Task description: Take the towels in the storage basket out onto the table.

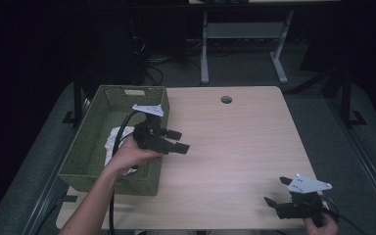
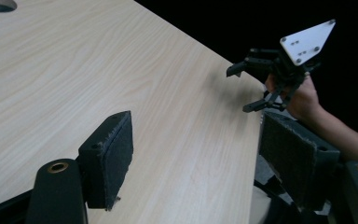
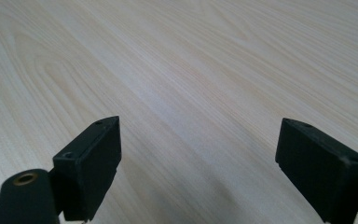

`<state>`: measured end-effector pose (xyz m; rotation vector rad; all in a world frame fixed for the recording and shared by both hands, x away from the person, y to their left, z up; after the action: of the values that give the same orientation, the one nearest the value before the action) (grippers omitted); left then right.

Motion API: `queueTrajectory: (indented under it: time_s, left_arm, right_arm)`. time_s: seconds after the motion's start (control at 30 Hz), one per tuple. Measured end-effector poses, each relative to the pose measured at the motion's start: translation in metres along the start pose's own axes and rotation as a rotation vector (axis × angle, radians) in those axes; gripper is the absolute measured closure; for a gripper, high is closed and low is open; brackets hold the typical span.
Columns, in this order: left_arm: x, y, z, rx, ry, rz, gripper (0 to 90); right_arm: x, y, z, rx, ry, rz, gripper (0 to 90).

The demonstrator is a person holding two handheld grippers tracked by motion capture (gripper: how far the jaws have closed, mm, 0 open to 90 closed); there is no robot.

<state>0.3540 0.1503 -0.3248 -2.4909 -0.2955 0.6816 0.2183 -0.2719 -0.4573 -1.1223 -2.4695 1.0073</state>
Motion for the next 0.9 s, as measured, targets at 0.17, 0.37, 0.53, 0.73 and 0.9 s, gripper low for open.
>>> queueTrajectory:
  time_s: [0.17,0.37,0.53,0.73,0.9]
  left_arm:
    - [0.009,-0.014,0.006,-0.001,-0.011,-0.021,26.7]
    - [0.019,-0.033,0.013,-0.003,-0.043,-0.066,26.7]
    - [0.029,-0.054,0.02,-0.034,-0.061,-0.112,26.7]
    - [0.044,-0.07,0.03,-0.059,-0.111,-0.16,26.6]
    - [0.055,-0.078,0.039,-0.052,-0.144,-0.204,26.6]
  right_arm:
    - [0.001,0.0,-0.001,0.0,-0.008,-0.001,13.9]
    - [0.0,0.0,0.0,0.003,-0.003,0.002,13.9]
    - [0.0,0.0,0.0,-0.001,-0.012,0.005,14.0]
    - [0.001,0.0,-0.001,-0.001,-0.015,0.006,13.9]
    - [0.0,-0.001,-0.001,-0.004,-0.017,0.008,13.9]
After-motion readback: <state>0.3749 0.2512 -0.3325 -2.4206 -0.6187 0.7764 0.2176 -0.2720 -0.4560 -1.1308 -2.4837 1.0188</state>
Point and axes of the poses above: each handheld gripper's, and its own axes: y roughly forward along the jaws, z roughly out of its underside, x roughly to its left, the point moved 1 cm from there along y, roughly forward along the jaws, and after that the axes turned 2 degrees about x, right-handed, at the moved point
